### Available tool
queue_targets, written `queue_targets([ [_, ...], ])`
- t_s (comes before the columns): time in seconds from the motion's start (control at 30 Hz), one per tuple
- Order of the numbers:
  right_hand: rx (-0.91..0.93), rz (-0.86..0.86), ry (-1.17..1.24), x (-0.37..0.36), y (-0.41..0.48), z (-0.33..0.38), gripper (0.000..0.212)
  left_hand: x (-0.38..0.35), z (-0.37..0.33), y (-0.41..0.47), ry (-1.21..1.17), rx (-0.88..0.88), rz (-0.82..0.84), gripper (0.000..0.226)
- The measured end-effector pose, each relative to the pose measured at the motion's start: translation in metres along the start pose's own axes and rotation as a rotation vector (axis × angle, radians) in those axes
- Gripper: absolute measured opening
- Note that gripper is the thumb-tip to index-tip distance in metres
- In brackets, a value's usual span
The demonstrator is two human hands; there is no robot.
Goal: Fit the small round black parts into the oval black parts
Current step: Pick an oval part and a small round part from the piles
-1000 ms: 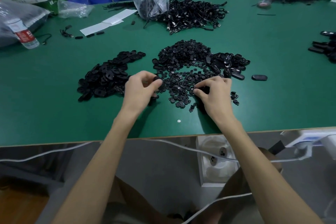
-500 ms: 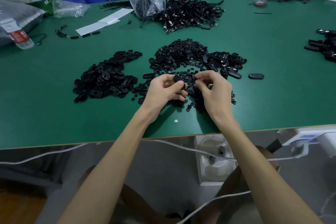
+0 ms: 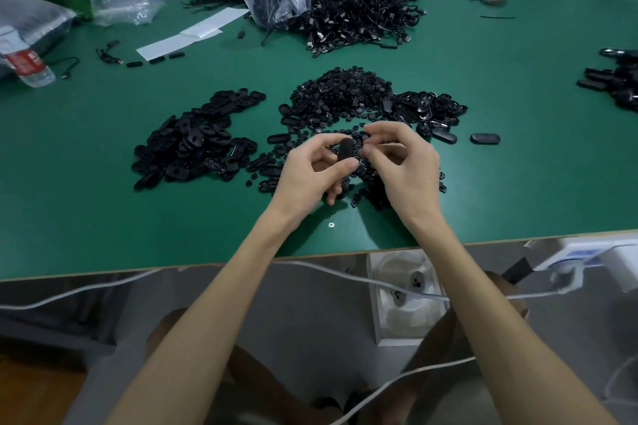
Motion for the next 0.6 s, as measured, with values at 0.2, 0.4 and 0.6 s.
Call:
queue_targets([
  [0.2,-0.070,-0.054,0.240,0.011,0.005,-0.011,0.022,-0.002,-0.001,-0.001,0.089,-0.031,0.020,0.038],
  [0.4,-0.059,-0.013,0.303,0.006,0.005,-0.012,0.024,0.000,0.000,-0.002,0.153,-0.060,-0.020,0.031],
  [0.6,-0.082,0.022,0.318,0.004,0.003,-0.013,0.027,0.001,0.002,0.000,0.179,-0.060,-0.044,0.030],
])
Point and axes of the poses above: each hand's wrist, its own y-axis towards the middle knuckle, its own x-axis out of the back of the hand, z = x × y, the point moved 1 cm from there along y, towards the middle knuckle, and after that the axes turned 7 degrees about x, right-handed, at the moved point
